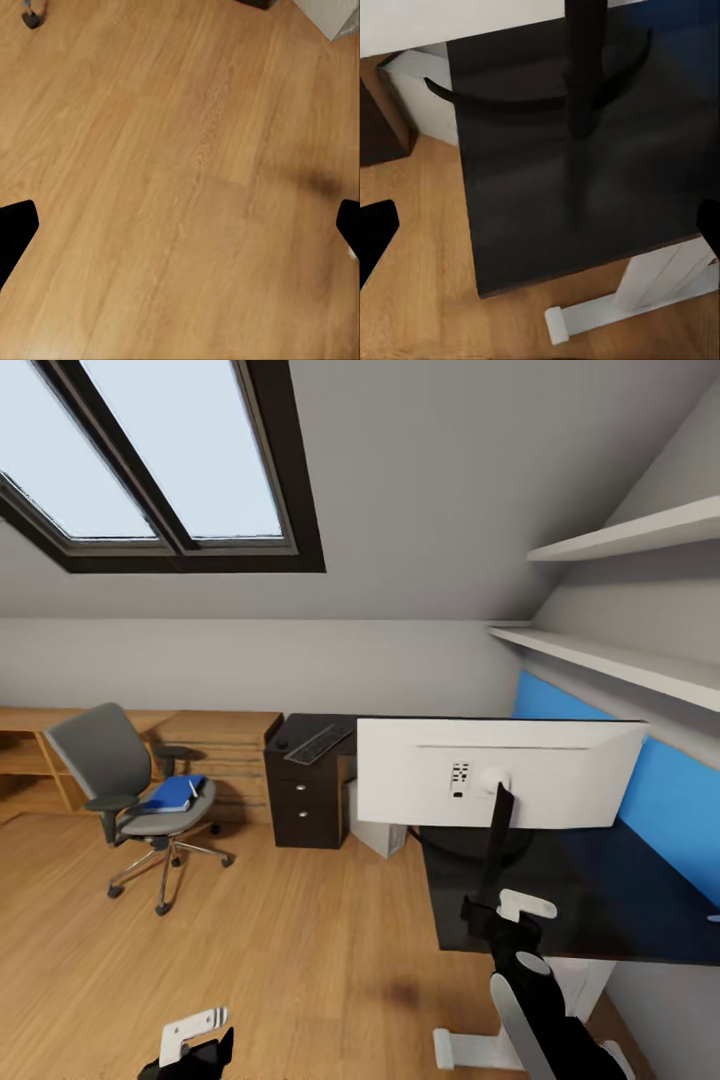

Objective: In the bedroom, organize the workspace by keeping the computer under the desk, ensuring the monitor is on the desk, placing the keyboard on the desk next to the monitor, placing the mouse on the desk next to the keyboard, moving the folder from the swivel chair onto the desk next to the mouse, stacking the notebook on top of the folder with the pen on top of the notebook, and positioning the swivel chair next to the desk.

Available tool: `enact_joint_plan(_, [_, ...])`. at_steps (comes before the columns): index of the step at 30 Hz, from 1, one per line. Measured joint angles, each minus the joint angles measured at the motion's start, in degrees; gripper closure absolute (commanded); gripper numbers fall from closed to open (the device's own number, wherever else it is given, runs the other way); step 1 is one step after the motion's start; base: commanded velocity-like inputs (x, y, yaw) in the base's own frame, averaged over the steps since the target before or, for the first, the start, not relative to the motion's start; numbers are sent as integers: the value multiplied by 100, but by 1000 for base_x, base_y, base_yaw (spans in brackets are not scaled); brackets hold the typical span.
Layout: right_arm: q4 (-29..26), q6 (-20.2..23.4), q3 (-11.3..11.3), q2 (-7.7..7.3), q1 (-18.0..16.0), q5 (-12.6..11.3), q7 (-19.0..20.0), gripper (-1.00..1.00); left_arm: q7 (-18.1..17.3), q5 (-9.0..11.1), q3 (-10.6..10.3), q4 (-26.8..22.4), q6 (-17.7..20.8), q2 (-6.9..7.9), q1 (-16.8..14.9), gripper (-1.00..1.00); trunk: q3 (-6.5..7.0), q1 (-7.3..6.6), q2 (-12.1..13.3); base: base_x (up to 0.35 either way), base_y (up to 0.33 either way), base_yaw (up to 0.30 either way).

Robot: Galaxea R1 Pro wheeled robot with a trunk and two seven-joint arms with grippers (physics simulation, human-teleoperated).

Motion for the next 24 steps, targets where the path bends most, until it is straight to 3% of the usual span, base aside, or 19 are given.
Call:
enact_joint_plan(2, [0,2,84,12,2,6,-1,-100,3,5,-61,7,-65,-1,0,-100,36,-44,80,-3,5,189])
enact_joint_plan(3, [4,2,198,24,4,8,1,-100,9,14,-200,109,-143,-24,1,-100,54,-66,121,-1,2,78])
enact_joint_plan(6, [6,-3,344,29,21,9,17,-100,3,6,-255,273,-165,-181,0,-100,107,-132,241,0,1,44])
enact_joint_plan(7, [-11,-12,612,36,34,1,26,-100,3,-31,-266,496,-160,-391,6,-100,125,-154,281,0,0,7])
enact_joint_plan(8, [-68,-22,1058,51,41,-11,24,-100,9,-110,-269,739,-99,-550,-121,-100,143,-176,321,0,0,5])
enact_joint_plan(11, [-89,1,1284,106,38,1,12,-100,-2,-133,-262,843,32,-612,-415,-100,200,-242,443,0,0,3])
enact_joint_plan(12, [-100,21,1355,205,32,6,4,-100,-3,-140,-261,907,179,-649,-643,-100,218,-263,483,0,0,2])
enact_joint_plan(16, [-104,140,1417,482,-15,28,-13,-100,31,-133,-245,1016,613,-751,-1144,-100,290,-352,644,0,0,1])
enact_joint_plan(18, [-3,591,1432,746,-446,43,-69,-100,50,-138,-41,1119,1107,-913,-1785,-100,328,-395,726,0,0,0])
enact_joint_plan(22, [283,1036,1404,867,-1213,-6,-107,-100,5,-134,284,1158,1353,-1121,-2292,-100,400,-483,886,0,0,0])
enact_joint_plan(24, [361,1124,1343,886,-1424,-60,-115,-100,-6,-136,376,1165,1399,-1177,-2416,-100,434,-528,965,0,0,0])
